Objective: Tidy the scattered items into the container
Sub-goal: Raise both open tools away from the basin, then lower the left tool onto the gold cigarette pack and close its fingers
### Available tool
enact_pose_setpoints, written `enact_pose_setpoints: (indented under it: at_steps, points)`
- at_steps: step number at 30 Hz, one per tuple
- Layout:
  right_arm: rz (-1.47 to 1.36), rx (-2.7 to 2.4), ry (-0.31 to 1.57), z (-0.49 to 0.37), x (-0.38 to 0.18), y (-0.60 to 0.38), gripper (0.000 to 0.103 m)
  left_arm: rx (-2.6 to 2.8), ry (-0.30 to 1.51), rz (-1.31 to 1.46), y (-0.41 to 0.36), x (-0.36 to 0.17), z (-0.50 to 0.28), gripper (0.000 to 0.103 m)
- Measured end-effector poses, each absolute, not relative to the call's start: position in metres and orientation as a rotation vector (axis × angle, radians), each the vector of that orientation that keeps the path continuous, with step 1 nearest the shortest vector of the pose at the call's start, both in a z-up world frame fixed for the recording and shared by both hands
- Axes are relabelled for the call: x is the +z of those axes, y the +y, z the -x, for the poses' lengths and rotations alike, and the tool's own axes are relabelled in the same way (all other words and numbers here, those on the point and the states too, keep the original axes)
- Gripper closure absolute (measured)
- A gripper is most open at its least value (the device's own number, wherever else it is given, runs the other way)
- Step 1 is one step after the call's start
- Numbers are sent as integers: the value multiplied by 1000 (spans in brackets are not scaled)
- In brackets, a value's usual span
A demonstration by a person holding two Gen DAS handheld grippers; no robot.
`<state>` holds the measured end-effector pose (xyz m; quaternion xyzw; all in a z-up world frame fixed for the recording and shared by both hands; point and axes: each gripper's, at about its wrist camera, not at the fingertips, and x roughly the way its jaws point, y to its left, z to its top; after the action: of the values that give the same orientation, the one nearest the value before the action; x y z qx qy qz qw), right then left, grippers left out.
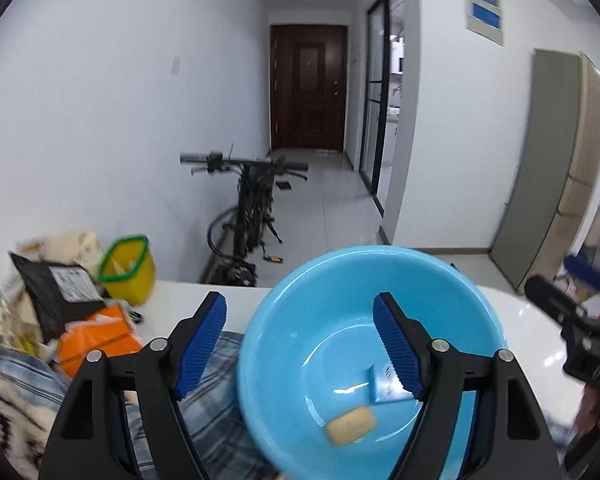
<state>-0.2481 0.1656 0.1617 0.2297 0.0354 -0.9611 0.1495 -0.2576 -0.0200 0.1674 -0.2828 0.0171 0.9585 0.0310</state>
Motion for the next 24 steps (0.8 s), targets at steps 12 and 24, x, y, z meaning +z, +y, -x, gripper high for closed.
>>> enact_pose_setpoints:
  at_steps: [12,24]
  points:
    - [-563,-2713,80,157,157,184,4,2922,-17,776,-41,157,141,15]
    - [-599,-2647,146,112,134,185,0,2879,142,701,-31,141,88,0]
